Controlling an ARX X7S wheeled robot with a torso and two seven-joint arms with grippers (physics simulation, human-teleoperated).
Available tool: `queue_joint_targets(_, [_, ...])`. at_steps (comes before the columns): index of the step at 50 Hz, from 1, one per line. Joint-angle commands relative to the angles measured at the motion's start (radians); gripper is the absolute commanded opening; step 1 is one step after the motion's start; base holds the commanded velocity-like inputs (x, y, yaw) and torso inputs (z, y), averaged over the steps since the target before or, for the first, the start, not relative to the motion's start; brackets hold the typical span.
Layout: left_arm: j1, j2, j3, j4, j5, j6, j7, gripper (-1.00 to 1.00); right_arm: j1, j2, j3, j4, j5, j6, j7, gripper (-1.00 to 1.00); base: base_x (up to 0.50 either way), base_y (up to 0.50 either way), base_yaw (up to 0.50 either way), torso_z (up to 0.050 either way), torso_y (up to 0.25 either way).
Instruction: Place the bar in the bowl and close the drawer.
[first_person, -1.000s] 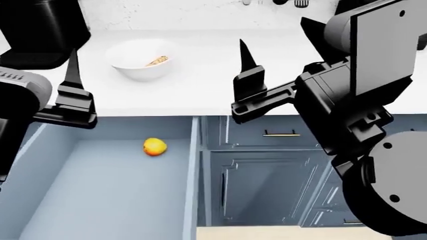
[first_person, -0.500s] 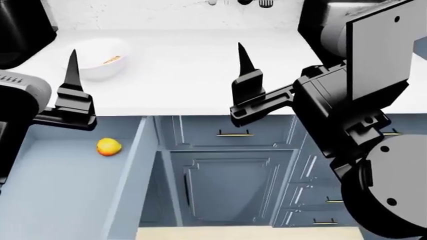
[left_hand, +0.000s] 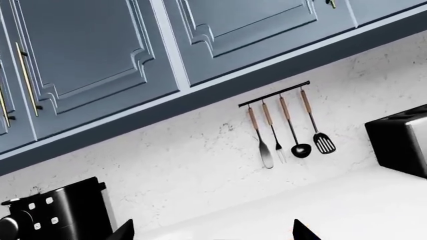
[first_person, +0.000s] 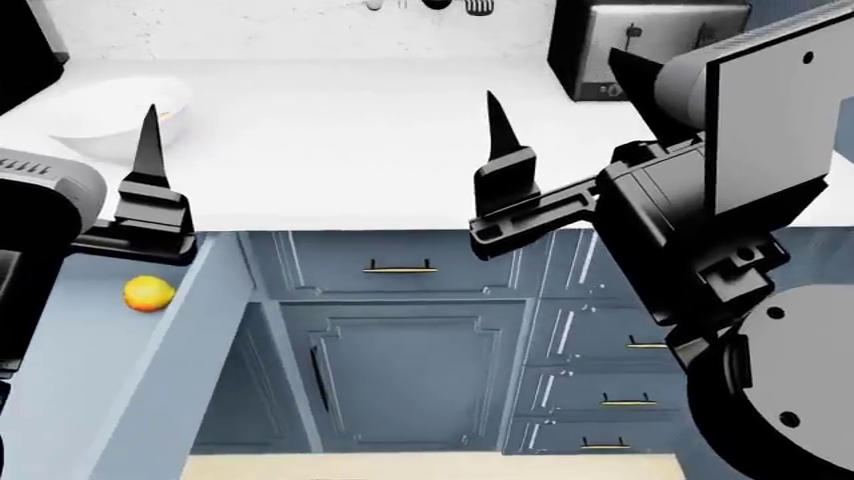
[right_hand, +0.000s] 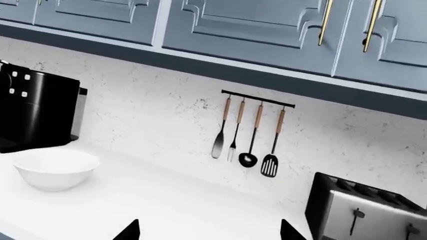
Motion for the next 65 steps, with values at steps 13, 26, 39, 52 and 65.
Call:
queue_joint_targets(13, [0.064,0.012,0.020,-0.005,0.080,0.049,0.021,1.00,-0.045,0.038,0.004,-0.050,-0.079,-0.035,-0.007,1.00,0.01,0.00,0.50,0.000,0.000])
queue_joint_targets(26, [0.053,0.011,0.026,-0.005,0.073,0.050,0.016,1.00,-0.050,0.019,0.003,-0.038,-0.091,-0.032,-0.026,1.00,0.06,0.01,0.50,0.000,0.000])
queue_joint_targets(39, [0.096,0.021,0.033,-0.009,0.112,0.086,0.027,1.00,-0.058,0.008,0.002,-0.030,-0.115,-0.027,-0.021,1.00,0.07,0.01,0.50,0.000,0.000])
queue_joint_targets(52, [0.126,0.038,0.045,-0.019,0.149,0.121,0.039,1.00,-0.082,-0.005,-0.001,-0.006,-0.146,-0.038,-0.027,1.00,0.07,0.02,0.50,0.000,0.000])
queue_joint_targets(65, [0.140,0.040,0.048,-0.022,0.160,0.138,0.042,1.00,-0.091,-0.033,-0.003,0.008,-0.163,-0.035,-0.032,1.00,0.07,0.02,0.50,0.000,0.000])
